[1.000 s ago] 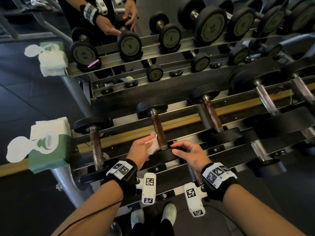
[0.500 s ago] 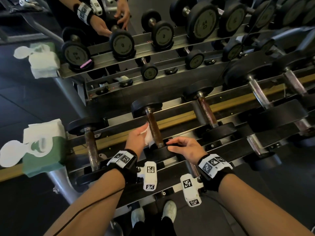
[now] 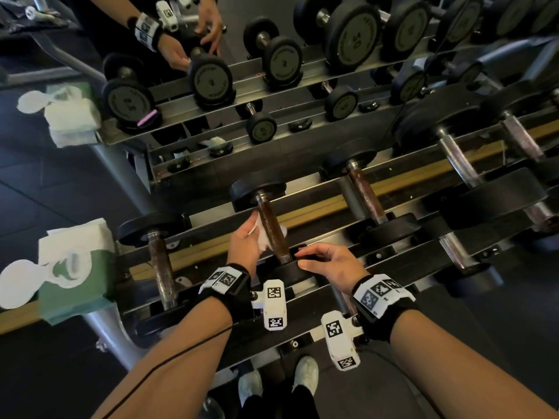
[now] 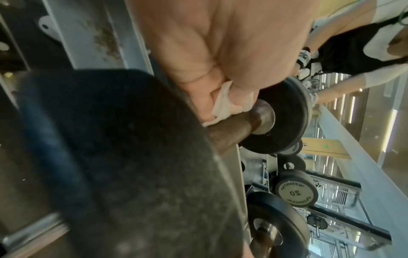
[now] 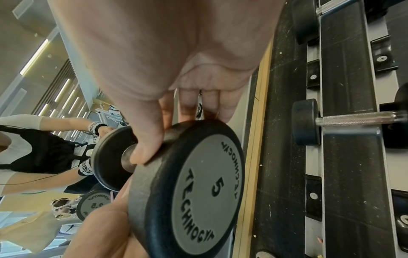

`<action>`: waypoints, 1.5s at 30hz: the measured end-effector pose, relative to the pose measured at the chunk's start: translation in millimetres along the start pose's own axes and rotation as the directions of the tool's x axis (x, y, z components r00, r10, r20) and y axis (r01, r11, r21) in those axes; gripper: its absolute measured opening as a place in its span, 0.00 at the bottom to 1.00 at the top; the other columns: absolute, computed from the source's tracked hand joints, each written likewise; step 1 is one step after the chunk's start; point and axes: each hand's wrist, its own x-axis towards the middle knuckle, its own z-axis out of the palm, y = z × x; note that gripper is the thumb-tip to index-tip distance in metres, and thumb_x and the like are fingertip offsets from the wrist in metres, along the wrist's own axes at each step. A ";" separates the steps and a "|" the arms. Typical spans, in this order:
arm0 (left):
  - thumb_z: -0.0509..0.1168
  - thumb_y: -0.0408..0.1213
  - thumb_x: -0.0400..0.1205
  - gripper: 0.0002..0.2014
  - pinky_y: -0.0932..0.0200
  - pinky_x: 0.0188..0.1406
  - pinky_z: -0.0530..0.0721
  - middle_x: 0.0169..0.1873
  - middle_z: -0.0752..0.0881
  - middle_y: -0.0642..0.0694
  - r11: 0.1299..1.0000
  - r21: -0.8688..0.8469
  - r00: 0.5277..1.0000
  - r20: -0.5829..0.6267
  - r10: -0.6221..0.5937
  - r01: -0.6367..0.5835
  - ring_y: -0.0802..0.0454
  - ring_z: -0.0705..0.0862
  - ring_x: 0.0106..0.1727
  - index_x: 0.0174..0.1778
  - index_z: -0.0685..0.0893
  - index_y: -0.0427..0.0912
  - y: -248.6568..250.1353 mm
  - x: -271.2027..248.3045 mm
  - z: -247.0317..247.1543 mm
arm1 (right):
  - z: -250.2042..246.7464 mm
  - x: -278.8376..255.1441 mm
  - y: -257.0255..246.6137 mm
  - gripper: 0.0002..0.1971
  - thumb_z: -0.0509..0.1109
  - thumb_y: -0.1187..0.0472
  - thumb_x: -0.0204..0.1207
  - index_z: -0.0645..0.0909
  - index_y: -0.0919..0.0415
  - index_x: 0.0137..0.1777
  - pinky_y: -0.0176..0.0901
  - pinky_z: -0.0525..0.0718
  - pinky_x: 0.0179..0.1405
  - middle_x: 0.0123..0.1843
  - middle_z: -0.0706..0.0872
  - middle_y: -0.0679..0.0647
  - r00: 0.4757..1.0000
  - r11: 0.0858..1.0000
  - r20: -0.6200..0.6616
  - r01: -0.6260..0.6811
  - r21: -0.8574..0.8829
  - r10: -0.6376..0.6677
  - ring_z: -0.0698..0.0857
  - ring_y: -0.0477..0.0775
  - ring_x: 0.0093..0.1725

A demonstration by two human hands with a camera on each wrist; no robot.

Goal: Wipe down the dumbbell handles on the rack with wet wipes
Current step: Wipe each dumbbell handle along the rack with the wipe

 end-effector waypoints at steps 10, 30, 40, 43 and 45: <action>0.57 0.36 0.90 0.14 0.67 0.37 0.86 0.49 0.90 0.56 0.987 0.159 0.990 0.140 -0.016 -0.007 0.58 0.90 0.47 0.63 0.86 0.52 6.3 -31.1 -23.3 | -2.2 1.7 -0.9 0.09 0.78 0.59 0.74 0.90 0.43 0.49 0.44 0.82 0.63 0.51 0.91 0.42 1.000 1.000 0.020 -0.014 -0.015 0.014 0.88 0.41 0.55; 0.55 0.37 0.91 0.19 0.80 0.59 0.70 0.73 0.81 0.43 0.723 0.637 0.962 0.217 0.164 -0.267 0.47 0.78 0.74 0.78 0.75 0.47 14.3 -10.8 -13.6 | -5.9 3.8 -12.2 0.09 0.79 0.58 0.74 0.89 0.46 0.52 0.48 0.80 0.68 0.53 0.90 0.43 0.996 0.994 0.046 -0.079 -0.075 0.082 0.86 0.44 0.58; 0.52 0.44 0.92 0.19 0.45 0.78 0.73 0.76 0.76 0.44 0.673 0.700 0.945 0.328 -0.008 -0.237 0.46 0.75 0.74 0.78 0.73 0.61 -2.5 -46.2 -19.3 | 2.0 -4.5 -10.7 0.08 0.78 0.60 0.74 0.88 0.45 0.49 0.36 0.83 0.55 0.49 0.91 0.44 1.000 0.999 -0.015 -0.020 -0.031 0.020 0.88 0.42 0.52; 0.51 0.41 0.92 0.21 0.42 0.83 0.65 0.79 0.74 0.44 0.613 0.750 0.943 0.333 -0.022 -0.250 0.42 0.68 0.81 0.81 0.69 0.61 -4.1 -48.5 -19.7 | 5.3 -6.9 -9.4 0.08 0.77 0.60 0.75 0.88 0.50 0.53 0.37 0.85 0.58 0.51 0.90 0.46 0.999 0.999 -0.036 -0.002 -0.044 0.001 0.88 0.42 0.52; 0.51 0.39 0.92 0.22 0.54 0.78 0.69 0.78 0.75 0.44 0.644 0.731 0.953 0.302 -0.009 -0.226 0.48 0.74 0.76 0.83 0.66 0.59 -1.2 -51.7 -19.0 | 8.3 -8.7 -9.6 0.09 0.77 0.60 0.76 0.88 0.52 0.56 0.34 0.83 0.57 0.52 0.90 0.46 0.998 0.998 -0.058 0.004 -0.064 -0.008 0.87 0.43 0.54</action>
